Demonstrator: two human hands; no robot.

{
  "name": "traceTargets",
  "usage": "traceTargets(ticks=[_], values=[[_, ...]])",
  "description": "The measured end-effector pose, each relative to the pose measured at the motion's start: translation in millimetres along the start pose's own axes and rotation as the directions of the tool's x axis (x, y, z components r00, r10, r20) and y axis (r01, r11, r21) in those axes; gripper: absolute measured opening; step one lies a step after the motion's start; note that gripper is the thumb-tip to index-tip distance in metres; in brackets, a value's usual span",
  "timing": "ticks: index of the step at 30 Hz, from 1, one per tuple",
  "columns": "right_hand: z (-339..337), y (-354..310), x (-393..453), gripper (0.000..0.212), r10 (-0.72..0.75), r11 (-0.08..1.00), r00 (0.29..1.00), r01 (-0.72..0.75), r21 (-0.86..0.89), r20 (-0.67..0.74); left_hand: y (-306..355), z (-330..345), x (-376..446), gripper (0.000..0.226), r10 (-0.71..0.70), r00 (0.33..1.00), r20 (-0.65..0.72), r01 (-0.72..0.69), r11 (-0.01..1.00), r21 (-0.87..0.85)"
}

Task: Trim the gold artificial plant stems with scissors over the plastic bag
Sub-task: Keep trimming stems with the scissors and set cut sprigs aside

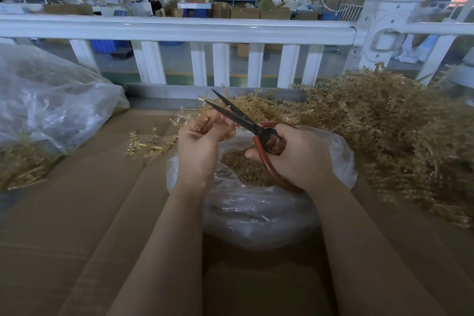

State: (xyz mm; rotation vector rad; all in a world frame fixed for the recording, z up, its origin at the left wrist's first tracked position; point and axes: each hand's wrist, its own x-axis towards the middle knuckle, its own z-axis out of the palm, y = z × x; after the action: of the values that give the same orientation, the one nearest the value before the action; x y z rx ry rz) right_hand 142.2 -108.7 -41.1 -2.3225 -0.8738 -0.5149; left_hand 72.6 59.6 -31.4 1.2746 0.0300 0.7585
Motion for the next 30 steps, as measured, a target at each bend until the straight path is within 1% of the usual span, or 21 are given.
traceTargets(ticks=[3,6,9,10,13,14,22,27,30], values=[[-0.1,-0.2,0.4,0.052,0.000,1.000,1.000,0.000,-0.005,-0.008,0.8,0.9,-0.8,0.027,0.011,1.000,0.016,-0.011,1.000,0.008],[-1.6,-3.2,0.2,0.045,-0.008,1.000,0.999,0.008,-0.005,-0.048,0.8,0.9,-1.0,0.021,0.011,1.000,0.012,-0.012,1.000,0.023],[-2.8,-5.8,0.1,0.042,-0.021,1.000,0.997,0.021,0.000,-0.079,0.8,0.3,-0.3,0.019,0.013,1.000,-0.008,-0.013,1.000,0.010],[-2.6,-5.7,0.2,0.044,-0.021,1.000,0.996,0.021,-0.001,-0.085,1.0,0.3,0.0,0.020,0.013,1.000,-0.009,-0.013,1.000,0.005],[-1.6,-5.2,0.4,0.062,-0.009,1.000,0.996,0.008,-0.018,-0.090,0.7,-0.1,0.4,0.020,0.010,1.000,-0.010,-0.010,1.000,-0.001],[-1.5,-5.2,0.5,0.065,-0.009,1.000,0.996,0.006,-0.027,-0.091,0.4,-0.4,0.5,0.018,0.008,1.000,-0.014,-0.008,1.000,-0.002],[-1.9,-5.3,0.9,0.075,0.006,1.000,0.997,-0.006,0.001,-0.072,1.4,-1.7,-0.4,0.014,-0.006,1.000,0.000,0.006,1.000,-0.026],[-1.0,-4.8,1.3,0.069,-0.001,1.000,0.996,0.001,-0.001,-0.086,2.4,-1.8,-0.5,0.017,-0.008,1.000,0.005,0.008,1.000,-0.023],[-1.1,-4.8,1.1,0.053,-0.005,0.999,0.996,0.008,0.033,-0.090,2.7,-0.7,-1.2,0.014,-0.018,1.000,0.005,0.018,1.000,-0.024]])
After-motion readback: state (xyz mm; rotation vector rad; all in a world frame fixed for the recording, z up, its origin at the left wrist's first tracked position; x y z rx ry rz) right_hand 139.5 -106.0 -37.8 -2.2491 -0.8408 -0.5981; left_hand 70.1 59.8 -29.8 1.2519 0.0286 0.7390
